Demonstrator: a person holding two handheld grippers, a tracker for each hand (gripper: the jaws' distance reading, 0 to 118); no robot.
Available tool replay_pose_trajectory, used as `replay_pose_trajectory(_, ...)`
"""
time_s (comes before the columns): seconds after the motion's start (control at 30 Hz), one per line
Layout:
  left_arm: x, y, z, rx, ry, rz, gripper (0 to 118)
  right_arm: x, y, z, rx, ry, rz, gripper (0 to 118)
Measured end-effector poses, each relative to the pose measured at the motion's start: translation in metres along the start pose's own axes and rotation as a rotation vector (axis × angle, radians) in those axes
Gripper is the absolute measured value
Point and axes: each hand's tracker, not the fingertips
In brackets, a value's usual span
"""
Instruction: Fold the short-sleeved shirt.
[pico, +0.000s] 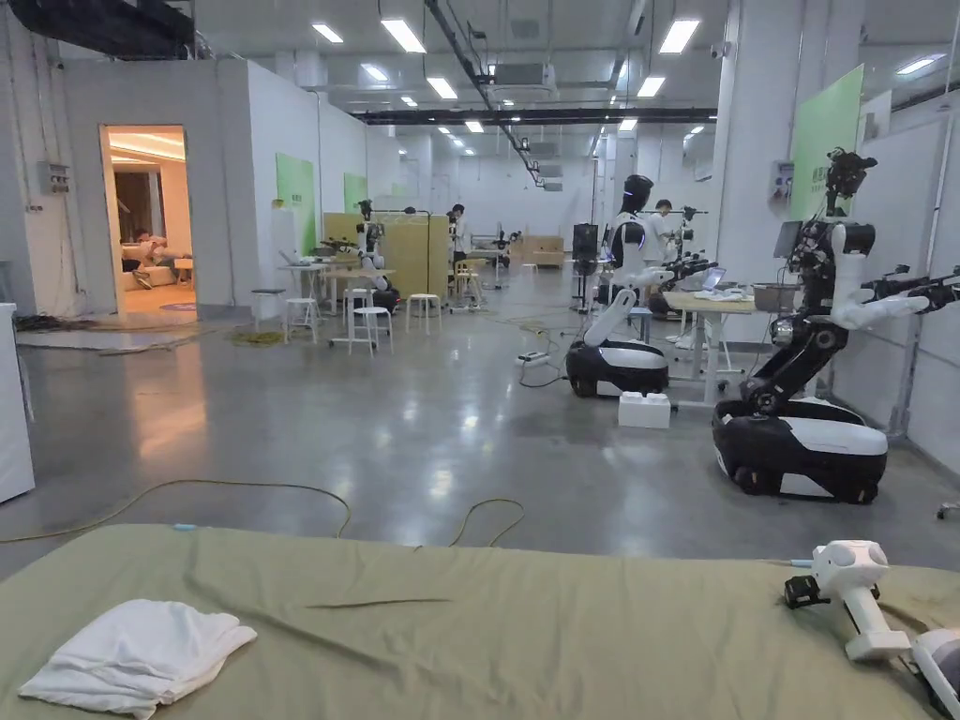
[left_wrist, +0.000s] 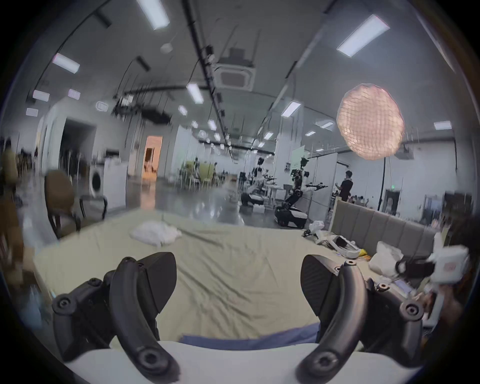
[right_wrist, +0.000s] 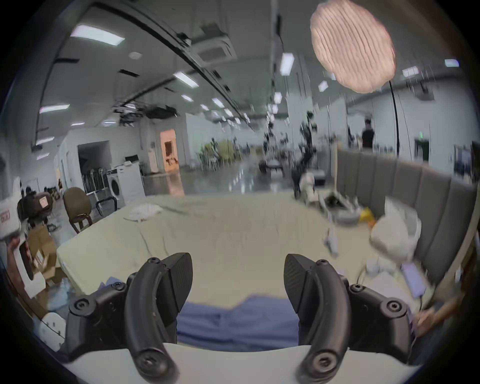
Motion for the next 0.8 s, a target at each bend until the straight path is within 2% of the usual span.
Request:
replay_pose_trajectory(0.1, 0.017, 0.027, 0.005, 0.076, 0.064, -0.102, 101, -0.012, 0.032, 0.011, 0.112, 0.020, 0.056, 77)
replay_pose_trajectory(0.17, 0.025, 0.041, 0.010, 0.103, 0.052, -0.142, 101, -0.018, 0.047, 0.017, 0.154, 0.000, 0.080, 69)
replay_pose_trajectory(0.2, 0.028, 0.044, 0.013, 0.123, 0.045, -0.149, 100, -0.019, 0.051, 0.019, 0.160, -0.003, 0.081, 55)
replay_pose_trajectory(0.23, 0.031, 0.047, 0.015, 0.140, 0.034, -0.157, 97, -0.019, 0.053, 0.023, 0.183, 0.008, 0.083, 35)
replay_pose_trajectory(0.27, 0.033, 0.049, 0.017, 0.135, 0.021, -0.164, 91, -0.020, 0.054, 0.024, 0.191, 0.011, 0.076, 8)
replay_pose_trajectory(0.3, 0.035, 0.052, 0.017, 0.127, 0.007, -0.175, 72, -0.020, 0.055, 0.024, 0.188, 0.004, 0.072, 0)
replay_pose_trajectory(0.33, 0.038, 0.052, 0.017, 0.123, 0.009, -0.184, 42, -0.018, 0.056, 0.025, 0.184, 0.000, 0.063, 0)
replay_pose_trajectory(0.37, 0.041, 0.052, 0.016, 0.122, 0.015, -0.188, 3, -0.015, 0.057, 0.024, 0.162, 0.035, 0.050, 0)
replay_pose_trajectory(0.4, 0.043, 0.052, 0.015, 0.124, 0.021, -0.188, 0, -0.015, 0.056, 0.024, 0.165, 0.022, 0.051, 0)
replay_pose_trajectory(0.47, 0.043, 0.053, 0.018, 0.123, -0.035, -0.155, 0, -0.013, 0.056, 0.025, 0.169, 0.010, 0.063, 0)
replay_pose_trajectory(0.53, 0.043, 0.054, 0.017, 0.120, -0.028, -0.145, 0, -0.013, 0.057, 0.026, 0.169, 0.001, 0.068, 0)
replay_pose_trajectory(0.8, 0.032, 0.056, 0.013, 0.115, -0.064, -0.107, 0, -0.009, 0.060, 0.026, 0.190, 0.025, 0.045, 0)
